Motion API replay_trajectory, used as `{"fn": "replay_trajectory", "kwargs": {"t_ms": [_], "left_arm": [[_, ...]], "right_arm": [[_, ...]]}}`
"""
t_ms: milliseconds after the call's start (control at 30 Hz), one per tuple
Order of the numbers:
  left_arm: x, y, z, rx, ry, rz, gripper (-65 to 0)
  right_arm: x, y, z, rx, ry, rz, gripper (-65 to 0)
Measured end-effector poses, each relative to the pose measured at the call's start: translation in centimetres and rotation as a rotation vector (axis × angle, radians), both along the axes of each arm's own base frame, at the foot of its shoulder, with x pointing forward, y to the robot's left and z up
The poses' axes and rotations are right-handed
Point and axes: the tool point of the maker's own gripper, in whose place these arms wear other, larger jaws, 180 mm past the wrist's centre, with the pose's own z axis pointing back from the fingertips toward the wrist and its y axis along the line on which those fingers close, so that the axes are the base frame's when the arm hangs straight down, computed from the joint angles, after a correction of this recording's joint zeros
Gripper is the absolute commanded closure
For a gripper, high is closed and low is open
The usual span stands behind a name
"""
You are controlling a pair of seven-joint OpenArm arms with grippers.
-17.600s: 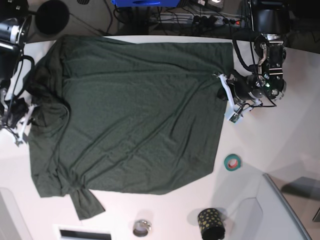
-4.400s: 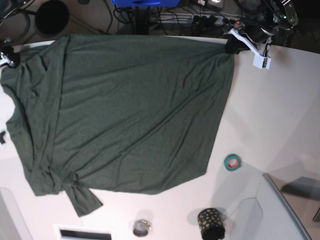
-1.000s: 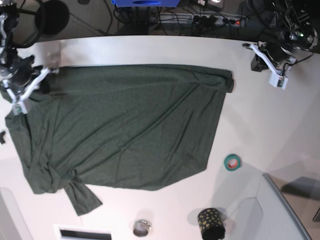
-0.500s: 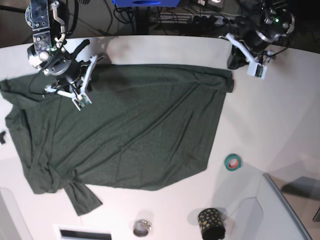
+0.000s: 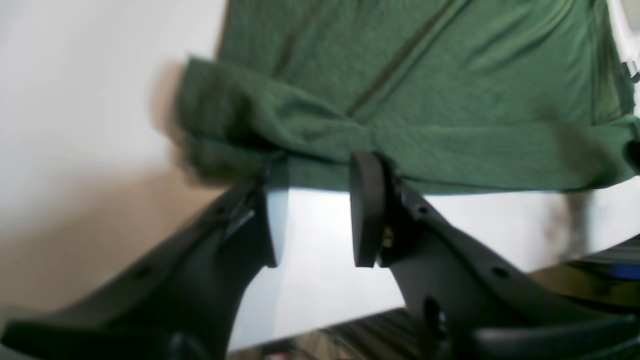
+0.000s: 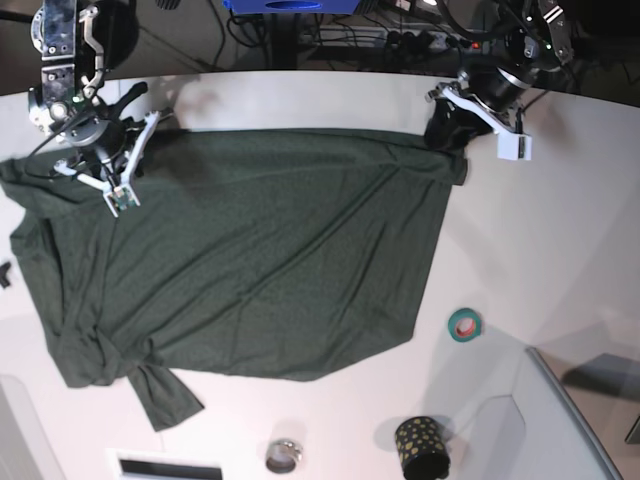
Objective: Layout the t-shirt on the table in an organized manner, then fold the t-shirt properly
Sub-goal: 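Release the left gripper and move the right gripper to the opposite corner, then grasp the shirt corner with the left gripper and tug it outward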
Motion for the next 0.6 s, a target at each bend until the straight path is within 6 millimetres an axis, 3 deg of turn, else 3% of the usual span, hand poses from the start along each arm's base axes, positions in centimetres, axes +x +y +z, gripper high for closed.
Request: {"fn": "replay_trajectory", "kwargs": {"t_ms": [233,467,600], "left_arm": [[-0.5,-0.6,-0.5,-0.191,-0.006,0.125,-20.6],[-1.0,2.4,-0.5,-0.184,-0.014,0.244,-20.6],[0.2,1.9,-0.3,-0.201,-0.038,0.239,-19.3]], "right_arm": [[-0.3,-2.8,0.2,-0.069,0.008,-0.002,-0.2],[-0.3,-2.8,0.2,-0.066,0.007,-0.003,-0.2],[-0.3,-2.8,0.2,-0.066,0.007,-0.003,-0.2]]}}
